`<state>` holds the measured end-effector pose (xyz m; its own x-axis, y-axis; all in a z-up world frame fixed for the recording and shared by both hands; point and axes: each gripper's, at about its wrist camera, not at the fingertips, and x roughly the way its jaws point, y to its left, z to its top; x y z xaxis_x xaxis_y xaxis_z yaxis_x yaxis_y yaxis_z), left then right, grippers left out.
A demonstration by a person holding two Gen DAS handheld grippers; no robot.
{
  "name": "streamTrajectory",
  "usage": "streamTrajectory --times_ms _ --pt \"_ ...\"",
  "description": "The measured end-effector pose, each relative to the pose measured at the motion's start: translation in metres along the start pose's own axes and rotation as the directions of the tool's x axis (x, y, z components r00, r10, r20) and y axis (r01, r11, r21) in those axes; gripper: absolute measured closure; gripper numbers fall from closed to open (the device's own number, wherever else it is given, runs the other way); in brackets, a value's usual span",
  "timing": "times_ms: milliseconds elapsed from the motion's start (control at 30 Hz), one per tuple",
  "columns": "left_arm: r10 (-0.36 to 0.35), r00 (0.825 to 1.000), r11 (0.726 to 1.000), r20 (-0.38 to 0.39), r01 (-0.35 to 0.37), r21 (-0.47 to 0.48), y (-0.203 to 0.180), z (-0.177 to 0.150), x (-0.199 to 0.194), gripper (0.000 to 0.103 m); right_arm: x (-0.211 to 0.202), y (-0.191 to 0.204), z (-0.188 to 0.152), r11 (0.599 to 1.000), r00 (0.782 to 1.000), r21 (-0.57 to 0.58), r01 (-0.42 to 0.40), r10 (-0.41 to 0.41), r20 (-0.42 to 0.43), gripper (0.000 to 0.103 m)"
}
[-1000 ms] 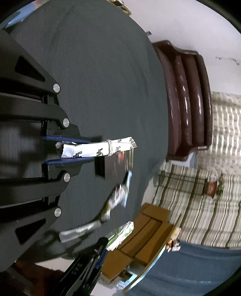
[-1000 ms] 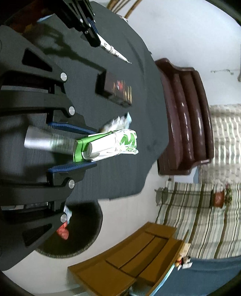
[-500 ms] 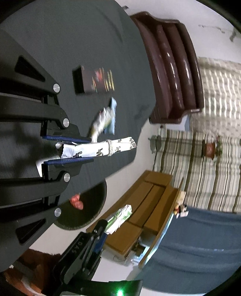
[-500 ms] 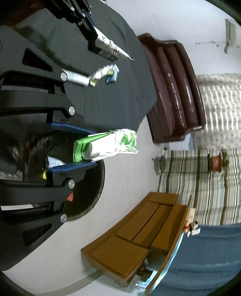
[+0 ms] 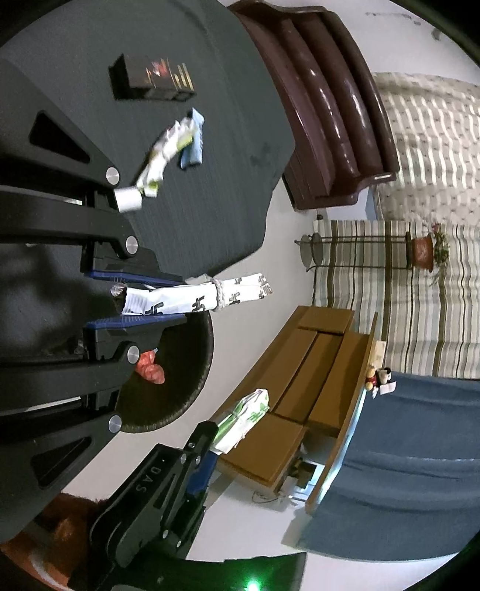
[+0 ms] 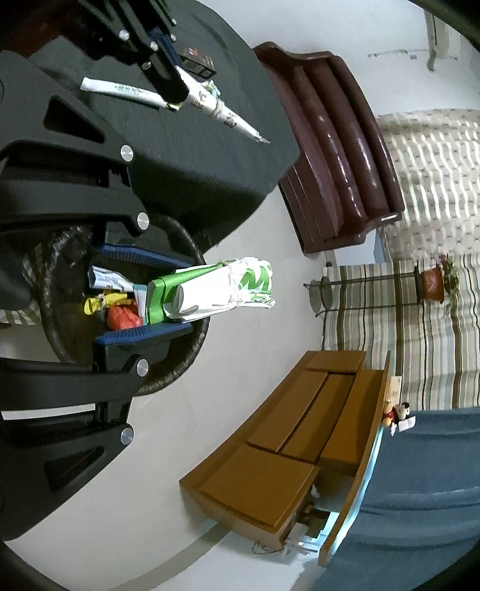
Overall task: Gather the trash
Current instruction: 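Carry the stick and wrapper over the bin and open both tools, then move both tools back over the table toward the white paper strip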
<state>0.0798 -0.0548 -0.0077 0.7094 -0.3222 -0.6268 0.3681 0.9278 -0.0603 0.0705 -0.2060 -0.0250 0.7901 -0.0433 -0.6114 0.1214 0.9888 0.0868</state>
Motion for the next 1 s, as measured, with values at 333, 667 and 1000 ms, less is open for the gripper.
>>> streamTrajectory --times_ms 333,667,1000 --pt "-0.003 1.000 1.000 -0.031 0.004 0.029 -0.018 0.005 0.026 0.087 0.013 -0.018 0.001 0.999 1.000 0.040 0.013 -0.012 -0.007 0.074" --pt "0.012 0.997 1.000 -0.081 -0.011 0.011 -0.021 0.001 0.042 0.068 0.034 -0.030 -0.007 0.997 0.998 0.080 0.018 -0.012 -0.064 0.063" --pt "0.023 0.997 1.000 -0.076 -0.024 -0.011 -0.012 0.002 0.028 0.062 0.030 -0.024 -0.006 0.997 0.998 0.077 0.003 0.002 -0.067 0.061"
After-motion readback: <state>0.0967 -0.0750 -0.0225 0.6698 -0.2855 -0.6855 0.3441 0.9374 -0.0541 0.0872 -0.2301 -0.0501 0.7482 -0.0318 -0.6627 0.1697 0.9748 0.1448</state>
